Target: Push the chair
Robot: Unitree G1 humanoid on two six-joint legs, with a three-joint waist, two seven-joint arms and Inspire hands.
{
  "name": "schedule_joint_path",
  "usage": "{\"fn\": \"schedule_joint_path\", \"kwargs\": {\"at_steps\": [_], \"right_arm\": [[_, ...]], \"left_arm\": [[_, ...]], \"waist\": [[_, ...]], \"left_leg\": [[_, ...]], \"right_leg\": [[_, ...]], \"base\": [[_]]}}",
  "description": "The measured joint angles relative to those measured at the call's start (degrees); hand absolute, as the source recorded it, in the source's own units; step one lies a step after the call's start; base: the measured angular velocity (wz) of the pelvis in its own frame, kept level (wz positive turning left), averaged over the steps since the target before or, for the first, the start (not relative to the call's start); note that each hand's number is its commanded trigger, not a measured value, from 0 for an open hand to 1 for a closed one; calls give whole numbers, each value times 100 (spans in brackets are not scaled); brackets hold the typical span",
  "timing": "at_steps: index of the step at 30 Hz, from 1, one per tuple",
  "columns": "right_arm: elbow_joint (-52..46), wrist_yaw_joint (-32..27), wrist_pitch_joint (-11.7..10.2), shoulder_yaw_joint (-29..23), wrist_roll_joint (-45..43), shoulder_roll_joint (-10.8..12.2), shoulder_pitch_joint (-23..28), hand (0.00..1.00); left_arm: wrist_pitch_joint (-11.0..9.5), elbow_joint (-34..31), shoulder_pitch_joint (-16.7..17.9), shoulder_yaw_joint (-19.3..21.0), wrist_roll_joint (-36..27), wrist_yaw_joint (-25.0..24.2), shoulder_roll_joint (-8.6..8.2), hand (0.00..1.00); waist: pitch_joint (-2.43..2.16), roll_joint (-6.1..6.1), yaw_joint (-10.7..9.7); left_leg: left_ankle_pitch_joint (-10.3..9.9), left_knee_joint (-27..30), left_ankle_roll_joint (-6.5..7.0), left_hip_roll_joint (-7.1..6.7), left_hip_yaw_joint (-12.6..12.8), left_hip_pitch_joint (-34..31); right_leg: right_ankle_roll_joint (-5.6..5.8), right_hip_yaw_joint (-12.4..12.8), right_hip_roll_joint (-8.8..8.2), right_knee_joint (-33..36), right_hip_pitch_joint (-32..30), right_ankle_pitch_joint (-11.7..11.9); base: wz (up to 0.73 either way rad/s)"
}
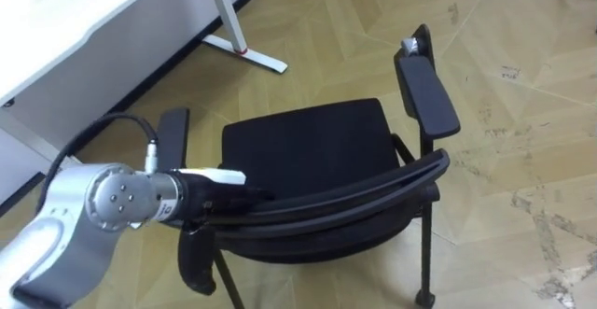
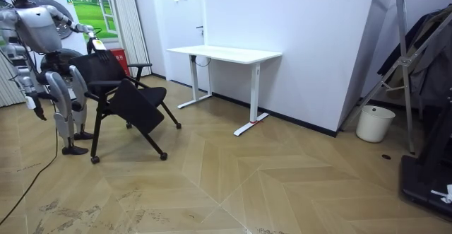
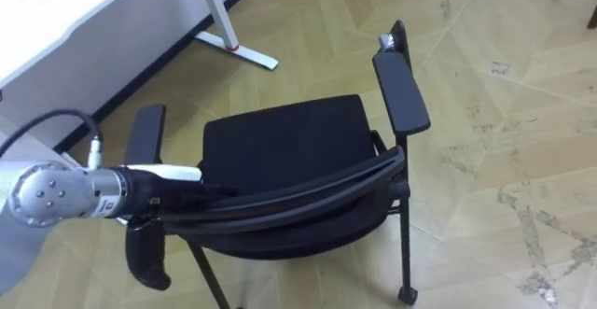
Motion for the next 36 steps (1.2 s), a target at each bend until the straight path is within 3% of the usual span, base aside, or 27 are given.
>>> {"fn": "schedule_joint_path", "kwargs": {"at_steps": [3,6,8,10,13,17,23,28,29,30,31,32,36], "right_arm": [[-53,2,-5,-36,-52,-4,-2,0],[-206,2,-32,-211,-72,5,85,0],[-240,-16,-43,-256,-40,14,146,0],[-252,-45,-41,-255,-27,17,183,0],[-297,-80,-30,-254,-72,14,196,0],[-453,-162,-13,-256,-89,18,264,0],[-727,-307,102,-260,-90,18,463,0],[-778,-423,126,-370,-98,22,464,0],[-793,-445,126,-398,-106,23,465,0],[-809,-448,126,-449,-113,28,470,0],[-842,-462,126,-484,-130,31,483,0],[-880,-495,125,-485,-140,32,501,0],[-885,-568,127,-483,-169,33,508,0]], "left_arm": [[-75,161,115,175,-2,110,-129,0],[-183,585,302,443,20,409,-361,0],[-288,893,417,635,187,749,-606,0],[-367,1157,412,701,220,1034,-778,0],[-521,1378,433,766,233,1183,-824,0],[-914,1792,533,925,252,1612,-1022,0],[-1108,1870,800,1215,471,2012,-1169,0],[-1208,1905,899,1283,480,2231,-1207,0],[-1232,1907,918,1296,480,2300,-1223,6],[-1250,1907,933,1310,484,2329,-1235,55],[-1287,1907,960,1326,486,2391,-1255,91],[-1332,1907,986,1329,486,2458,-1265,100],[-1450,1907,998,1323,501,2564,-1288,100]], "waist": [[-3,-28,27],[-5,-60,10],[1,-130,1],[-26,-190,13],[-40,-274,16],[-45,-288,12],[-96,-440,13],[-96,-460,16],[-93,-465,15],[-91,-468,14],[-87,-476,13],[-86,-489,14],[-81,-536,31]], "left_leg": [[0,7,0,7,180,-3],[0,7,-1,19,240,49],[1,2,-1,29,269,88],[0,0,-1,37,293,90],[0,-31,-1,62,409,145],[-17,-146,-22,72,446,277],[-20,-162,-49,103,500,325],[-30,-127,-67,130,538,333],[-30,-126,-68,133,538,335],[-30,-127,-68,133,538,335],[-30,-126,-70,133,538,338],[-31,-126,-72,135,538,339],[-34,-122,-77,139,538,337]], "right_leg": [[0,44,6,8,-30,0],[-2,86,13,12,12,-1],[-12,102,22,31,20,-8],[-17,116,36,34,18,-11],[-34,185,66,62,51,-21],[-30,160,95,132,52,-80],[-76,194,142,220,56,-85],[-94,227,171,226,62,-72],[-95,228,173,229,62,-73],[-96,227,173,234,60,-74],[-98,228,174,244,59,-80],[-100,228,175,249,59,-84],[-102,226,178,246,62,-86]], "base": [[-8],[-9],[-6],[-4],[-7],[6],[-4],[-4],[0],[0],[0],[0],[0]]}}
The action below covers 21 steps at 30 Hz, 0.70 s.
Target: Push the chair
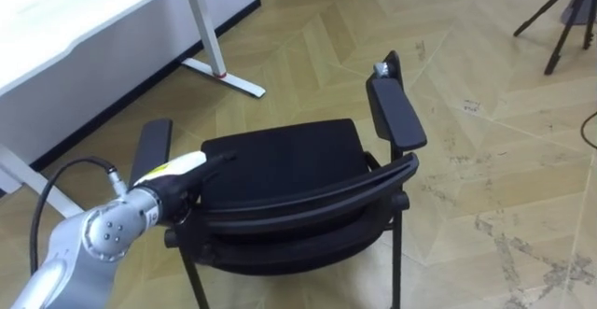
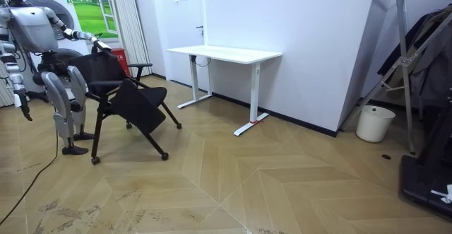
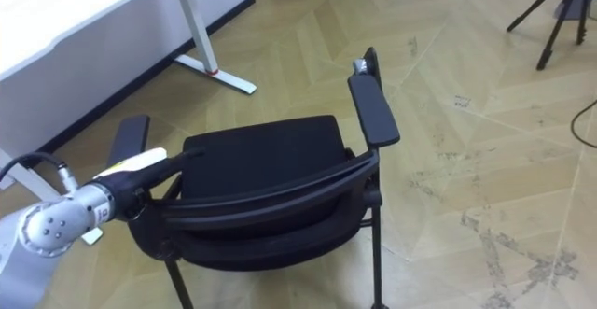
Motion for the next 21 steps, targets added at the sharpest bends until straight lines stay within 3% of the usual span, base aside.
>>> {"fn": "schedule_joint_path", "kwargs": {"at_steps": [8,11,14,21], "right_arm": [[-237,-81,-11,18,-76,33,18,0],[-236,-85,-10,17,-88,33,26,0],[-236,-86,-10,10,-117,32,28,0],[-233,-80,-18,-2,-211,32,89,0]], "left_arm": [[-243,-6,-2,-127,367,69,4,100],[-347,-4,21,-159,445,311,-7,100],[-356,31,35,-164,528,528,-95,100],[-357,65,66,-166,593,819,-121,100]], "waist": [[5,3,6],[8,8,3],[9,9,-1],[11,14,-9]], "left_leg": [[-26,-16,-24,18,57,57],[-37,-18,-42,38,75,57],[-43,-26,-53,50,76,66],[-42,-68,-57,50,82,100]], "right_leg": [[-11,73,38,-43,38,19],[-26,99,65,-36,23,27],[-41,105,83,-38,27,21],[-56,104,89,-44,27,1]], "base": [[-4],[-5],[-1],[0]]}}
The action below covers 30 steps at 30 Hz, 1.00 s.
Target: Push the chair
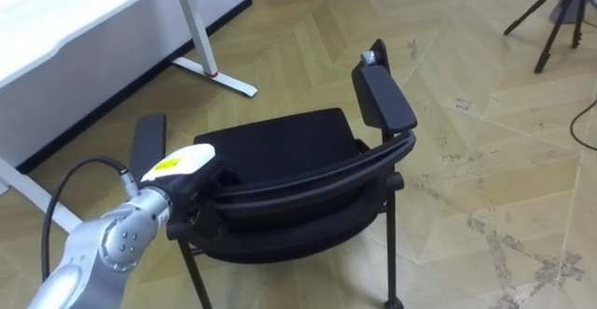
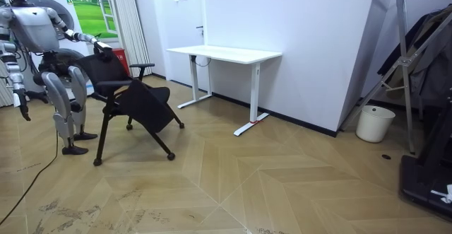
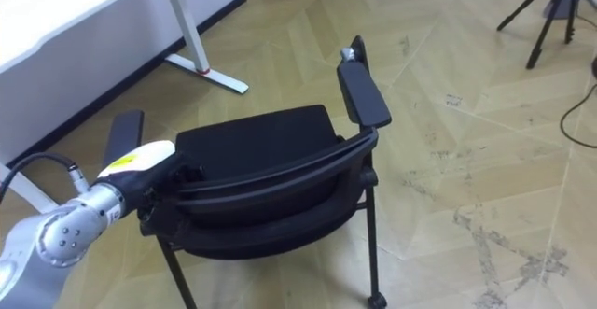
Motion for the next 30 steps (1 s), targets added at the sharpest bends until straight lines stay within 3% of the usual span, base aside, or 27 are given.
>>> {"fn": "schedule_joint_path", "kwargs": {"at_steps": [6,9,12,14,19,23,26,30], "right_arm": [[-161,-65,0,-214,-472,-3,27,0],[-480,-122,-9,-459,-1202,-61,15,0],[-767,-100,-40,-465,-2402,-292,-8,0],[-1290,-41,-37,-421,-3609,-531,-2,0],[-1607,24,-244,-427,-4889,-1189,-288,0],[-2291,-3,-293,-500,-5960,-1621,-363,0],[-2794,45,-284,-618,-6579,-1786,-407,0],[-3513,95,-266,-627,-7135,-1837,-507,0]], "left_arm": [[0,50,-28,-22,88,230,-7,100],[2,-20,-19,2,155,231,19,100],[-18,-69,-42,-5,169,202,40,100],[-17,-166,-27,-6,180,184,128,100],[-77,-244,-175,-99,217,163,356,100],[-103,-249,-199,-62,214,99,470,100],[-113,-302,-191,-19,212,51,494,100],[-177,-342,-167,4,142,63,586,100]], "waist": [[6,-14,-12],[1,-60,-21],[-15,-154,-18],[4,-254,-1],[-40,-533,4],[-27,-601,13],[-30,-630,9],[-33,-635,4]], "left_leg": [[0,2,1,-5,24,20],[-5,1,1,-11,21,-22],[-4,29,0,-20,-26,-39],[-4,89,-1,-21,-27,-73],[-2,228,-3,-6,-33,-218],[-1,244,-5,10,-27,-211],[-1,244,-5,7,-16,-230],[-1,263,-5,4,-25,-275]], "right_leg": [[7,-4,-13,1,51,-13],[1,-31,-31,75,-48,-55],[-6,-133,-70,124,-50,-93],[-16,-140,-80,150,-90,-104],[-32,-197,-86,147,-173,-98],[-47,-201,-74,93,-138,-58],[-44,-187,-76,112,-170,-61],[-44,-191,-86,119,-196,-59]], "base": [[0],[2],[10],[0],[9],[-2],[0],[-1]]}}
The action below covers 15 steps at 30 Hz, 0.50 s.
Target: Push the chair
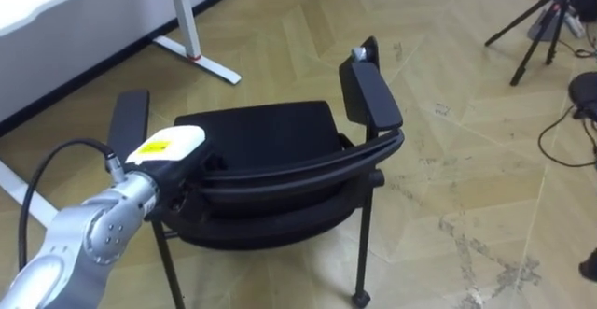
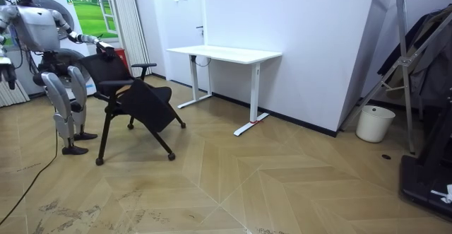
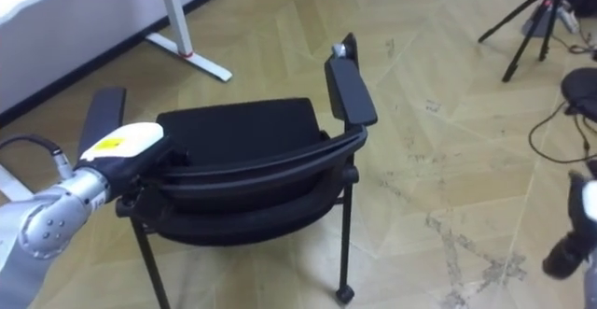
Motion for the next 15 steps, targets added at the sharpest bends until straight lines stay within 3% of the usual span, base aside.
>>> {"fn": "schedule_joint_path", "kwargs": {"at_steps": [7,15], "right_arm": [[-1629,27,-145,40,-605,-4,-50,0],[-2446,29,-272,453,-883,-4,-271,0]], "left_arm": [[-293,46,-16,22,-55,137,116,100],[-537,164,-78,25,-62,169,128,100]], "waist": [[9,2,74],[30,35,244]], "left_leg": [[0,-8,0,-3,10,-14],[2,-61,-1,13,10,39]], "right_leg": [[0,15,6,-1,-41,1],[-5,36,37,-9,-3,23]], "base": [[0],[-1]]}}
